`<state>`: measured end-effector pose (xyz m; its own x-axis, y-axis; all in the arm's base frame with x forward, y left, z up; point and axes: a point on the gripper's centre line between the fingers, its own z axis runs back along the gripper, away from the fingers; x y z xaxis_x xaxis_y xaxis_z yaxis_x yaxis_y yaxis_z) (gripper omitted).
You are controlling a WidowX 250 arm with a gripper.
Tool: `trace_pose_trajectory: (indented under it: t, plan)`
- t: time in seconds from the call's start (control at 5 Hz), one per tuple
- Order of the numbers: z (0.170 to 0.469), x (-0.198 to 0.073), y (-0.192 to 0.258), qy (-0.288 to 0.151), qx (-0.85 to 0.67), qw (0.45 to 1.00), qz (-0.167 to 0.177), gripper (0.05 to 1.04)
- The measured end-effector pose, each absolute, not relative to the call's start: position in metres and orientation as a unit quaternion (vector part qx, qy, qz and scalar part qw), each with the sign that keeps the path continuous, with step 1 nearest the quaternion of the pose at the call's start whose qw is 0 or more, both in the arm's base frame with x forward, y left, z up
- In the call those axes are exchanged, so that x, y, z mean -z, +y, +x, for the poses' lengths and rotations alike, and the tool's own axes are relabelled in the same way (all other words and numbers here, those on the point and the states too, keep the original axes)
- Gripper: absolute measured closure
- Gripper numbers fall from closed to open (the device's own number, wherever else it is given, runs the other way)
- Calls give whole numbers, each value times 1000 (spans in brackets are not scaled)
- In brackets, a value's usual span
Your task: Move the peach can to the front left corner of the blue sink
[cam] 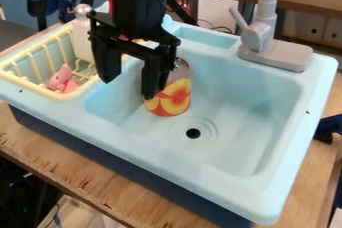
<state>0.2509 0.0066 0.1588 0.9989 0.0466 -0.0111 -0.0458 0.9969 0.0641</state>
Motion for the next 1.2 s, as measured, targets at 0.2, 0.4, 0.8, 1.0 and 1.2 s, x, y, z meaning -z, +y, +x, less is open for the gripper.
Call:
trace_pose_trajectory:
  t: [0.2,0.4,0.8,1.0,1.2]
  plan:
    - [250,-154,6,16,-22,999,31,83]
    - [267,-164,-1,-6,-16,1000,7,83]
    - [305,-181,5,-42,-15,999,-19,83]
    - [323,-177,8,-59,-15,998,-19,83]
    - [333,-170,16,-75,-17,997,-24,83]
